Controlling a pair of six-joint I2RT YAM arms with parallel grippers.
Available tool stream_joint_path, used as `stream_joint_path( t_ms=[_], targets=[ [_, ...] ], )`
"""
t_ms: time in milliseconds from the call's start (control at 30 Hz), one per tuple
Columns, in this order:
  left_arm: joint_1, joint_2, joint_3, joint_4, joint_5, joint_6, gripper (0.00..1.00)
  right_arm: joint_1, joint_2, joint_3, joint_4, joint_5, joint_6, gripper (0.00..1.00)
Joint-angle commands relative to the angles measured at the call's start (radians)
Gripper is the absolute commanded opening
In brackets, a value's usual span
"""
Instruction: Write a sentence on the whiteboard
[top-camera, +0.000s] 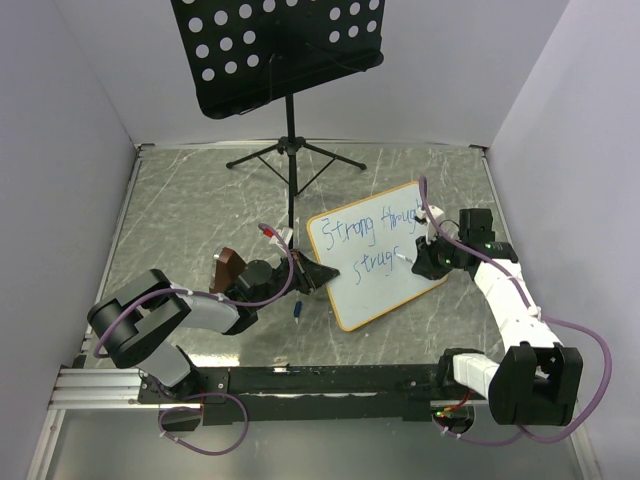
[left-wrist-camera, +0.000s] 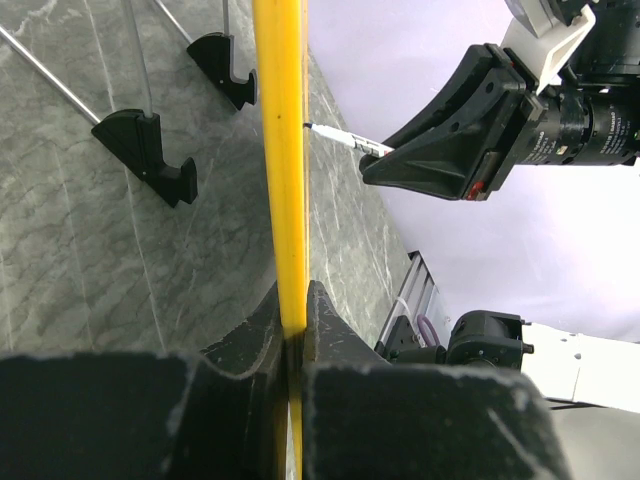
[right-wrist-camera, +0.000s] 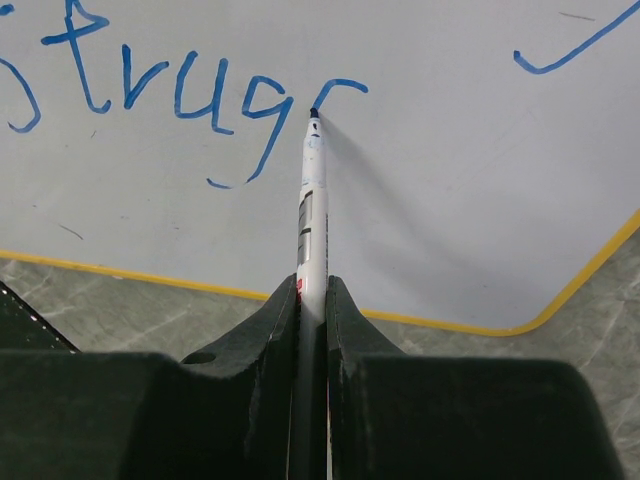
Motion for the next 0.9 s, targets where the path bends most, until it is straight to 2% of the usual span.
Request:
stream_joint_path(
  t_ms=[0, 367, 867],
  targets=[
    [-0.007, -0.003, 0.032, 0.122, 0.048, 0.04, 0.01, 0.001, -0.025, -0.016, -0.024, 0.004, -0.039, 0.0],
    [-0.009, -0.004, 0.03, 0.122, 0.05, 0.04, 0.01, -0.033, -0.038, 0.001, 0.047, 0.047, 0.033, 0.0],
    [-0.007, 0.0, 0.038, 0.121, 0.055, 0.04, 0.01, -0.03, 0.036, 0.071, 0.073, 0.032, 0.077, 0.0]
  ],
)
